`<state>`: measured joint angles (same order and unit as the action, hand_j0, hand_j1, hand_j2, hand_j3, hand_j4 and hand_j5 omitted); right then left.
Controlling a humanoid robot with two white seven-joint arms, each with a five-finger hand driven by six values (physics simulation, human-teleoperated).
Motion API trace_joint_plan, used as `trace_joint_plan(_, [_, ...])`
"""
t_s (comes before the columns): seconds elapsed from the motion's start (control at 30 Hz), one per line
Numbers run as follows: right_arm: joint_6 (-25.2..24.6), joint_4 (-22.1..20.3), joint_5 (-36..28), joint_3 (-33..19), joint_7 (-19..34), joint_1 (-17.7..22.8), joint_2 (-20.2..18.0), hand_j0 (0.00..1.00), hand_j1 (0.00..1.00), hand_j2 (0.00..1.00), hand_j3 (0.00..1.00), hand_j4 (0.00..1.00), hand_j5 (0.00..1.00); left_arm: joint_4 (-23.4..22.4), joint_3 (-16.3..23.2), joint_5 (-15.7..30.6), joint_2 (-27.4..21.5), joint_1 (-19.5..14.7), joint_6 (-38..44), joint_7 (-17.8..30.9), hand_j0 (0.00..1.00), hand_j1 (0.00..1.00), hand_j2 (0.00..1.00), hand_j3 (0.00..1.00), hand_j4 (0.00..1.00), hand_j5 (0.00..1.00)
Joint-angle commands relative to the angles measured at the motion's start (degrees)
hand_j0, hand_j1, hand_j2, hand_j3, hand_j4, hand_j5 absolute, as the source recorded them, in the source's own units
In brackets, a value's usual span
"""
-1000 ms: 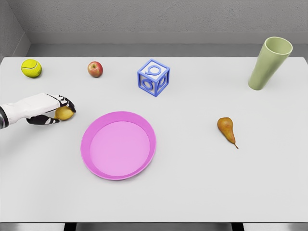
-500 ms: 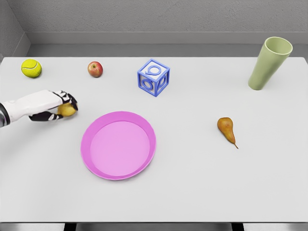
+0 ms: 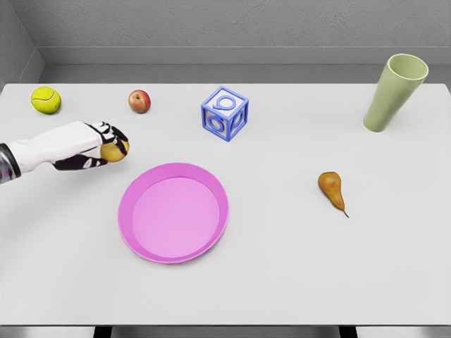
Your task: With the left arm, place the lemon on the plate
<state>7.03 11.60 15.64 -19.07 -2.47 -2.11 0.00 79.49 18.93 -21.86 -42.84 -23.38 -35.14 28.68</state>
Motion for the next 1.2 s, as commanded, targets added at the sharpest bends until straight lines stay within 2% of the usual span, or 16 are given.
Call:
trace_joint_plan(0.0, [0.00,0.01,0.00,0.00,0.01,0.00,0.00,1.00,1.00,1.00,1.00,1.00,1.00,1.28,0.14,1.03,-0.05,0.00,0.14,-0.03,0.54,0.54,0.54,0.54,0.54,0.54])
trace_joint_plan(0.13, [0.00,0.01,-0.08,0.00,0.01,0.00,0.00,1.00,1.00,1.00,1.00,1.00,1.00,4.88,0.76,0.94,-0.05,0.18,0.14,0.06,0.54,0.54,0.54,0.54,0.54,0.54])
trace_joint_plan(0.43, [0.00,0.01,0.00,0.00,0.01,0.00,0.00,1.00,1.00,1.00,1.00,1.00,1.00,9.28,0.85,0.94,-0.05,1.41,0.14,0.06,0.54,0.54,0.54,0.54,0.54,0.54])
trace_joint_plan(0.5, [0.00,0.01,0.00,0.00,0.01,0.00,0.00,1.00,1.00,1.00,1.00,1.00,1.00,12.09,0.94,0.85,-0.14,2.72,0.14,0.06,0.54,0.54,0.54,0.54,0.54,0.54])
trace_joint_plan(0.67, [0.00,0.01,0.00,0.00,0.01,0.00,0.00,1.00,1.00,1.00,1.00,1.00,1.00,15.52,2.86,1.03,-0.14,3.16,0.14,0.06,0.55,0.55,0.55,0.55,0.55,0.55])
trace_joint_plan(0.7, [0.00,0.01,0.00,0.00,0.01,0.00,0.00,1.00,1.00,1.00,1.00,1.00,1.00,16.05,4.27,0.94,-0.23,2.99,0.14,0.06,0.58,0.58,0.58,0.58,0.58,0.58])
trace_joint_plan(0.73, [0.00,0.01,0.00,0.00,0.01,0.00,0.00,1.00,1.00,1.00,1.00,1.00,1.00,16.22,4.19,1.21,-0.14,2.99,0.14,-0.20,0.90,0.90,0.90,0.90,0.90,0.90])
trace_joint_plan(0.77, [0.00,0.01,0.00,0.00,0.01,0.00,0.00,1.00,1.00,1.00,1.00,1.00,1.00,15.96,3.84,2.00,-0.23,2.99,0.14,-0.20,1.00,1.00,1.00,1.00,1.00,1.00])
trace_joint_plan(0.83, [0.00,0.01,0.00,0.00,0.01,0.00,0.00,1.00,1.00,1.00,1.00,1.00,1.00,15.52,1.64,2.26,-0.58,2.99,0.14,-0.20,1.00,1.00,1.00,1.00,1.00,1.00])
trace_joint_plan(0.9, [0.00,0.01,0.00,0.00,0.01,0.00,0.00,1.00,1.00,1.00,1.00,1.00,1.00,13.06,-1.87,2.35,-0.67,3.16,0.14,-0.20,1.00,1.00,1.00,1.00,1.00,1.00])
trace_joint_plan(1.0, [0.00,0.01,0.00,0.00,0.01,0.00,0.00,1.00,1.00,1.00,1.00,1.00,1.00,5.07,-6.71,2.35,-0.84,3.60,0.14,-0.20,1.00,1.00,1.00,1.00,1.00,1.00])
trace_joint_plan(1.07, [0.00,0.01,0.00,0.00,0.01,0.00,0.00,1.00,1.00,1.00,1.00,1.00,1.00,4.62,-6.80,2.35,-0.93,4.04,0.14,-0.03,1.00,1.00,1.00,1.00,1.00,1.00])
trace_joint_plan(1.1, [0.00,0.01,0.00,0.00,0.01,0.00,0.00,1.00,1.00,1.00,1.00,1.00,1.00,4.71,-6.80,2.35,-0.93,5.80,0.14,-0.03,1.00,1.00,1.00,1.00,1.00,1.00])
trace_joint_plan(1.17, [0.00,0.01,0.00,0.00,0.01,0.00,0.00,1.00,1.00,1.00,1.00,1.00,1.00,5.06,-6.89,2.26,-0.93,5.98,0.14,-0.03,1.00,1.00,1.00,1.00,1.00,1.00])
